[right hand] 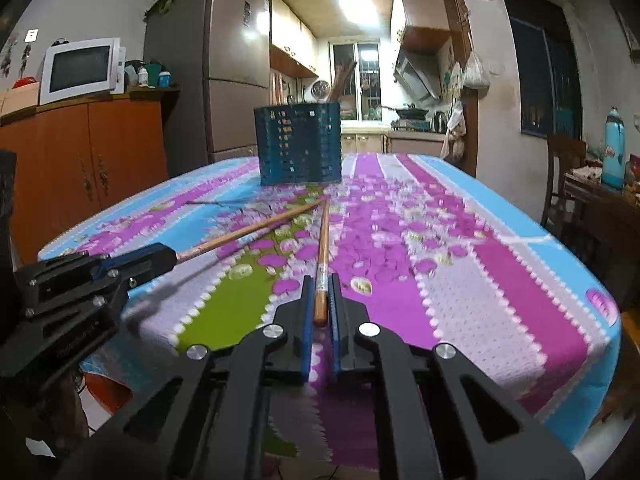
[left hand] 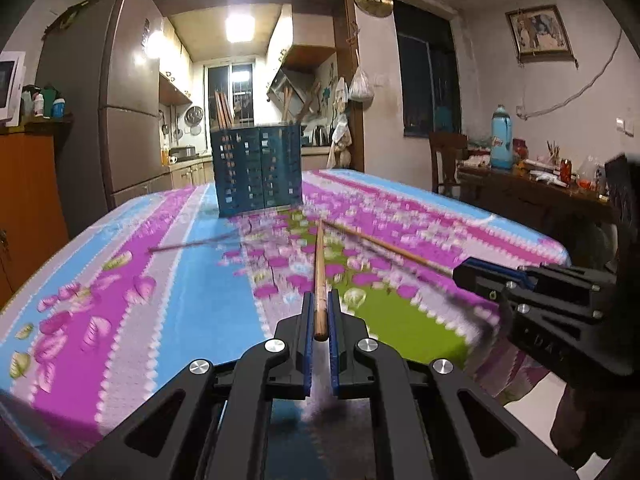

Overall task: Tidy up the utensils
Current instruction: 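Grasp a chopstick with the left tool while the right tool grasps another, then lift both held chopsticks and carry them toward the blue holder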

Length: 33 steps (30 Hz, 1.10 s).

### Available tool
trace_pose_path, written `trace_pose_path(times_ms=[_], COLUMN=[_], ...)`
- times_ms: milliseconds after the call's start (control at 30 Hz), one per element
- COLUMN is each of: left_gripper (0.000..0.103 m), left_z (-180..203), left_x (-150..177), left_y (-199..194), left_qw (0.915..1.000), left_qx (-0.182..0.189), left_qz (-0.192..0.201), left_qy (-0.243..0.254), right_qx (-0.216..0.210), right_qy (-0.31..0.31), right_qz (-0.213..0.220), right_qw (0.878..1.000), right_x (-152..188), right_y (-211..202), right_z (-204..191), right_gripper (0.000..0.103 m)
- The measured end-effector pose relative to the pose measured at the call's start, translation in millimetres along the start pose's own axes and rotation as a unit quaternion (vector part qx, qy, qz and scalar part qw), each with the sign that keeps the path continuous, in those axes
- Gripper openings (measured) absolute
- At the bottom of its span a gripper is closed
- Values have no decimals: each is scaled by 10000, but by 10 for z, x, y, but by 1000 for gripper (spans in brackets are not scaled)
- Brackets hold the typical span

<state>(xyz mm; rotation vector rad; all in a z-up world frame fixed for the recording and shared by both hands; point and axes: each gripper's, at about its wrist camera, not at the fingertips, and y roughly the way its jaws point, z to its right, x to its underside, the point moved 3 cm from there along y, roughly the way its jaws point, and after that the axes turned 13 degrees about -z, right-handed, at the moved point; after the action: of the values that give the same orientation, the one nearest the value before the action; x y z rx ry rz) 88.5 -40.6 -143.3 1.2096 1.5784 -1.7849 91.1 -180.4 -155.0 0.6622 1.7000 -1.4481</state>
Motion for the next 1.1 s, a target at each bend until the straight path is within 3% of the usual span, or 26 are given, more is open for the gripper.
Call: trace_pose_path(times_ms=[233, 600, 833, 1100], left_gripper=[8, 8, 8, 8], left_z=[-77, -44, -123, -286], left_x=[-275, -850, -1191, -1415], left_y=[-425, -924, -977, -896], left_qw=[9988, 9925, 9929, 9943], left_qx=[19, -84, -397, -575], left_qz=[475, 1204, 1048, 674], left_qy=[-129, -191, -403, -590], right_qx=[-5, -192, -422, -455], right_qy=[-109, -430, -237, -277], right_qz=[401, 1186, 1073, 996], right_qw=[9991, 9918, 9931, 9936], right_x=[-222, -925, -1332, -1540], right_y=[-413, -949, -939, -929], right_z=[-40, -112, -2, 7], right_gripper=[5, 5, 5, 5])
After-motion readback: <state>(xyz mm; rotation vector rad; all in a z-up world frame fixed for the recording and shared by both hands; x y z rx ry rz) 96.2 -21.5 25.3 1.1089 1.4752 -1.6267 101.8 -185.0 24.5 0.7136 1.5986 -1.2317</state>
